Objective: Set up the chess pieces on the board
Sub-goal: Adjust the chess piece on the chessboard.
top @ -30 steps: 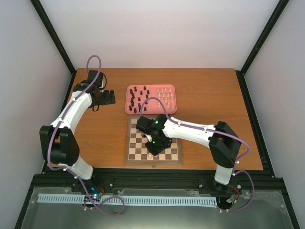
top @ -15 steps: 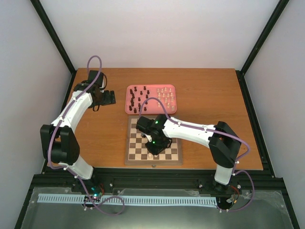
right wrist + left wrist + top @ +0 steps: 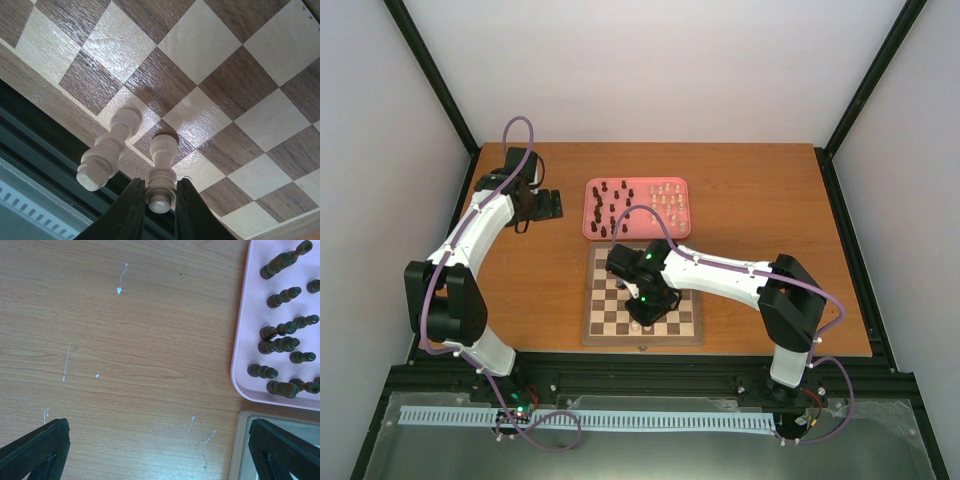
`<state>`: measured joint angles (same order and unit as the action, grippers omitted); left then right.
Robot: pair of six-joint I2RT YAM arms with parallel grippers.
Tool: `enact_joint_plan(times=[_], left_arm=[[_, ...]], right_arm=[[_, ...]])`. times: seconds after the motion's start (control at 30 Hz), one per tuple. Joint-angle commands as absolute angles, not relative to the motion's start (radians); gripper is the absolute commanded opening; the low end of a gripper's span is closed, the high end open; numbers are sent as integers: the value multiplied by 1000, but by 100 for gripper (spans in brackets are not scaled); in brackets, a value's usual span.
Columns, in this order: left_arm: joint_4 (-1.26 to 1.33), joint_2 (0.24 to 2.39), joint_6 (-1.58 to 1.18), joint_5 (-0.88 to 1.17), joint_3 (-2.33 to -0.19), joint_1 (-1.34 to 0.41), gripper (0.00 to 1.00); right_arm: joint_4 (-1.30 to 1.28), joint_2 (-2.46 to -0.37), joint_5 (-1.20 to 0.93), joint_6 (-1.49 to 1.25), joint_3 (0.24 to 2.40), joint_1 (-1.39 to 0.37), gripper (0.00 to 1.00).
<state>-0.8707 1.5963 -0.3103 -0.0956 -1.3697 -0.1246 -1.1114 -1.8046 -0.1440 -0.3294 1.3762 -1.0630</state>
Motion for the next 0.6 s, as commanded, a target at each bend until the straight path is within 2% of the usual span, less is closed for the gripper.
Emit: enact_joint_plan(times=[0.0, 0.57], left_arm=[[-860, 1602, -308, -91, -1391, -128, 100], [-857, 1601, -305, -91, -1388, -127, 100]], right_arm=[[-1142, -1784, -151, -326, 1385, -1071, 16], [-1140, -1819, -142, -316, 1417, -1081, 17]])
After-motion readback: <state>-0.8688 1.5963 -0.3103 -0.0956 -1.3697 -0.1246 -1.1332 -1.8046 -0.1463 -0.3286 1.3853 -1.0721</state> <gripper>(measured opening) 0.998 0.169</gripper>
